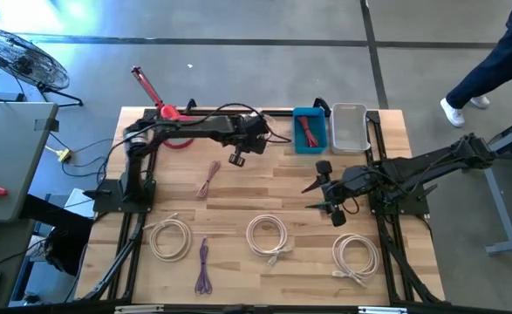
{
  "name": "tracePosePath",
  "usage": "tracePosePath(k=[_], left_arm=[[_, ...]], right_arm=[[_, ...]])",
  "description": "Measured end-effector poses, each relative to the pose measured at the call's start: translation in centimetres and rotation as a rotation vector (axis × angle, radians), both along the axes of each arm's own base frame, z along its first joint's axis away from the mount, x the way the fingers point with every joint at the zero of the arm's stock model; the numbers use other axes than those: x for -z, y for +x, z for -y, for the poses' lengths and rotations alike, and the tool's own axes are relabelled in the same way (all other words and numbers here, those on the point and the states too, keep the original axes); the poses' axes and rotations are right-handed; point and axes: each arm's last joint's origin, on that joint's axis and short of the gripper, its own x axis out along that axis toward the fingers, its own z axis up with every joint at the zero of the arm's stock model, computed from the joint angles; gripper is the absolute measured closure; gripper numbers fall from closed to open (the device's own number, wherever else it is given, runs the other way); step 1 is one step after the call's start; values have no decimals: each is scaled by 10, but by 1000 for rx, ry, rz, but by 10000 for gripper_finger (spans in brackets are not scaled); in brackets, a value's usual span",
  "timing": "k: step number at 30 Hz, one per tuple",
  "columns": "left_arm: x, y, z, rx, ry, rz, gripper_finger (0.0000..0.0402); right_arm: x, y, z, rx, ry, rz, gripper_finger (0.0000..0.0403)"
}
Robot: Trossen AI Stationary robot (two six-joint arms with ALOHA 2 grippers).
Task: Pick & Place USB Port
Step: Put the white HDMI cable into the gray bin
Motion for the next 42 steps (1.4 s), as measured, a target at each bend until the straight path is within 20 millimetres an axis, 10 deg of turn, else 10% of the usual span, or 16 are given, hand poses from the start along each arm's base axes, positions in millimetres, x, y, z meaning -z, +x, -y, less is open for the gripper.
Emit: tracePosePath(k=[12,23,42], left_arm=[[-125,-48,60,187,-361,478,392],[-109,-30,72,300,-539,475,392],[-102,-18,79,349,-611,502,392]], right_arm=[[-7,3,9,225,-274,87,202],[-23,6,-2,225,-416,243,203],[5,45,-11,373,-656,177,206]])
